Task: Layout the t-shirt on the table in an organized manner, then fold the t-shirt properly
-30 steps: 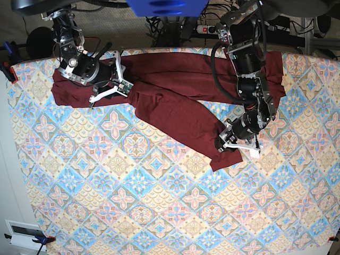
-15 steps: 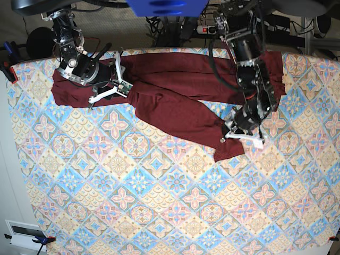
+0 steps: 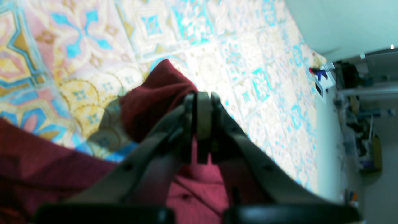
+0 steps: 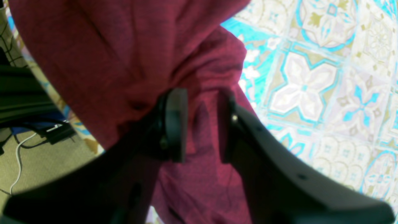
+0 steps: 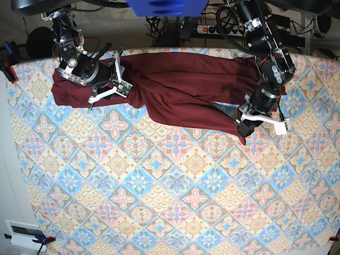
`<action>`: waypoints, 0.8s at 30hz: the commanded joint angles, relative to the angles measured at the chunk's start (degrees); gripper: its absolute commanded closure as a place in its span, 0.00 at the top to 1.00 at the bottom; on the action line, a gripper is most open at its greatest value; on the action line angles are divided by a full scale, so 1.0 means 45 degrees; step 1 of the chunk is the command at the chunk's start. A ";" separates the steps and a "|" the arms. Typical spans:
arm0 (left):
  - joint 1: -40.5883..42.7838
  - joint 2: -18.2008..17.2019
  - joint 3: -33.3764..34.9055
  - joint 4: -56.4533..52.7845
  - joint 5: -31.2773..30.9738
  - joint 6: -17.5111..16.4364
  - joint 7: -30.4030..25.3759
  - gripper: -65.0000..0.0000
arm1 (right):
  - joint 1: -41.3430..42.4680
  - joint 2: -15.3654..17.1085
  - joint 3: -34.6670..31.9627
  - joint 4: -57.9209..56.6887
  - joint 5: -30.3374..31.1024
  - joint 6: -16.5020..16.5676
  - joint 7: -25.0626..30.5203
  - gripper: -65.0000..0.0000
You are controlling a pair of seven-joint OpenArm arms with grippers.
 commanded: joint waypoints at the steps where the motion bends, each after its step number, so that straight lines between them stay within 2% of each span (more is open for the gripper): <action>1: 0.0161 -0.0023 -0.0004 0.0426 -0.0214 -0.0050 -0.0139 0.00 | 0.0090 0.0105 0.0074 0.0231 0.0135 -0.0055 0.0221 0.24; 7: 0.1275 -0.0551 -0.0101 0.0739 -0.0370 -0.0050 -0.0236 0.00 | 0.0090 0.0105 0.0035 0.0231 0.0135 -0.0055 0.0221 0.24; 13: 0.2349 -0.0570 -0.0316 0.0915 -0.0624 -0.0050 -0.0256 0.00 | 0.0129 0.0105 -0.0004 0.0192 0.0135 -0.0055 0.0221 0.24; 17: 0.2857 -0.0668 -0.1508 0.0915 -0.1894 -0.0050 -0.0158 0.00 | 0.0188 0.0105 -0.0004 0.0133 0.0135 -0.0055 0.0221 0.24; 24: 0.3717 -0.1723 -0.3149 0.0915 -0.4238 -0.0050 -0.0139 0.00 | 0.0207 0.0105 0.0016 0.0114 0.0135 -0.0055 0.0221 0.25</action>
